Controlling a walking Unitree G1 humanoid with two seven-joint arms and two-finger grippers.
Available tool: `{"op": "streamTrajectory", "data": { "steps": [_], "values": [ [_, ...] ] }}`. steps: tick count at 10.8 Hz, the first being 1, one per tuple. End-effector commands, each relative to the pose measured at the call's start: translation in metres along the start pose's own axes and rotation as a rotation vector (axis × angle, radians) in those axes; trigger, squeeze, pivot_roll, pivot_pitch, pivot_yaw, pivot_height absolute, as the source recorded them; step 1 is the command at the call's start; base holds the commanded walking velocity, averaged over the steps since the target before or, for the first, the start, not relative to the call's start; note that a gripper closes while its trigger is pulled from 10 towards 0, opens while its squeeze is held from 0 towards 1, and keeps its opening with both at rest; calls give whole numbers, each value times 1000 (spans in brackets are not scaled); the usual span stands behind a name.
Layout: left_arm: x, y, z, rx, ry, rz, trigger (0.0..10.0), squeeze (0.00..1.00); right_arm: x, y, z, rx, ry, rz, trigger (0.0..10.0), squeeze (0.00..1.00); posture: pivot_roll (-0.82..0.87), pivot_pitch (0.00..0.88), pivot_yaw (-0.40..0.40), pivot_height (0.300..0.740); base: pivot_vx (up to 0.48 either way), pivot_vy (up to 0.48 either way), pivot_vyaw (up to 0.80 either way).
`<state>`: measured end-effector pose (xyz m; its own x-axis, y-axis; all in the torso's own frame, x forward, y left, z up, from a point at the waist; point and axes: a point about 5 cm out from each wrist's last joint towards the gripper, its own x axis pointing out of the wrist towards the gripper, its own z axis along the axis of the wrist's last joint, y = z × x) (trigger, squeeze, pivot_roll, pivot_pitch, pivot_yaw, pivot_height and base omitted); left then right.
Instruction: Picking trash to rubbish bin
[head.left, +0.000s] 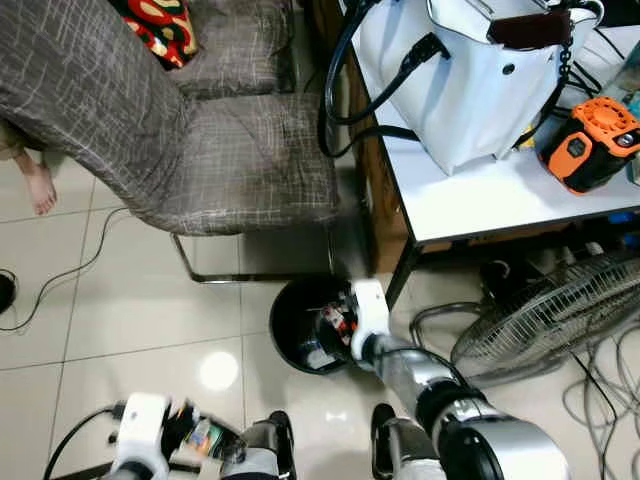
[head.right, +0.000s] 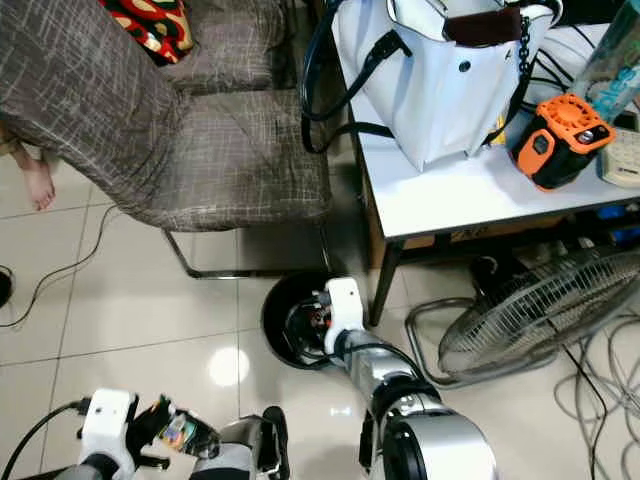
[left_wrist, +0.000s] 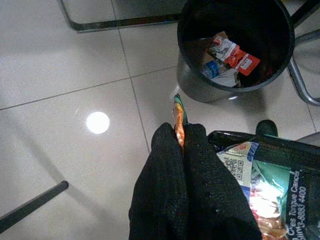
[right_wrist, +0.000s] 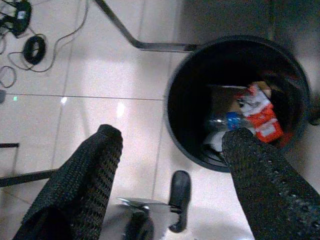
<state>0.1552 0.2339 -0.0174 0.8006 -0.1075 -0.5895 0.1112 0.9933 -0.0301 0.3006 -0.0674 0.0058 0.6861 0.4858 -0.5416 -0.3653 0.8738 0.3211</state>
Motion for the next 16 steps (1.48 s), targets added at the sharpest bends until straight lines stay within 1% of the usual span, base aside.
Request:
{"op": "streamTrajectory", "data": {
  "steps": [1,2,4,5,6,7,8,9,10,11,12,14,15,16],
  "values": [
    [-1,0,-9,-20,32,9,10000,0,-4,-6,-13,-27,30,2,10000,1000,77,294,51,740,0,0,0],
    [7,-4,-4,-18,22,-10,10000,0,-9,-15,-16,-19,24,4,10000,1000,40,286,44,740,0,0,0],
    [18,-6,2,-6,18,-26,10000,0,-15,-26,-20,2,16,-7,10000,1000,-2,274,37,740,0,0,0],
    [26,-7,8,-1,21,-49,10000,0,-19,-29,-24,36,-6,-7,10000,1000,-18,268,35,740,0,0,0],
    [29,-9,9,0,23,-59,10000,0,-20,-29,-25,41,-13,-10,10000,1000,-32,265,32,740,0,0,0],
    [39,-18,12,10,42,-128,10000,0,-28,-30,-26,78,-43,-16,10000,1000,-46,263,31,740,0,0,0],
    [45,-28,13,25,71,-200,10000,0,-38,-31,-24,90,-44,-42,10000,1000,-79,262,34,740,0,0,0],
    [50,-34,14,39,87,-244,10000,0,-47,-31,-22,100,-38,-52,10000,1000,-89,263,36,740,0,0,0],
    [56,-42,15,70,109,-291,10000,0,-56,-31,-18,102,-36,-62,10000,1000,-106,266,39,740,0,0,0],
    [60,-48,16,87,122,-320,10000,0,-62,-30,-14,100,-23,-61,10000,1000,-122,268,42,740,0,0,0],
    [70,-58,18,105,141,-352,10000,0,-77,-19,-4,92,17,-24,10000,1000,-133,268,43,740,0,0,0],
    [76,-66,20,116,150,-376,10000,0,-93,-4,-2,106,82,51,10000,1000,-158,269,40,740,0,0,0],
    [81,-75,22,123,148,-395,10000,0,-104,2,-4,100,128,97,10000,1000,-183,272,39,740,0,0,0],
    [83,-78,23,125,147,-401,10000,0,-106,2,-6,100,141,98,10000,1000,-199,273,38,740,0,0,0]
  ]
}}
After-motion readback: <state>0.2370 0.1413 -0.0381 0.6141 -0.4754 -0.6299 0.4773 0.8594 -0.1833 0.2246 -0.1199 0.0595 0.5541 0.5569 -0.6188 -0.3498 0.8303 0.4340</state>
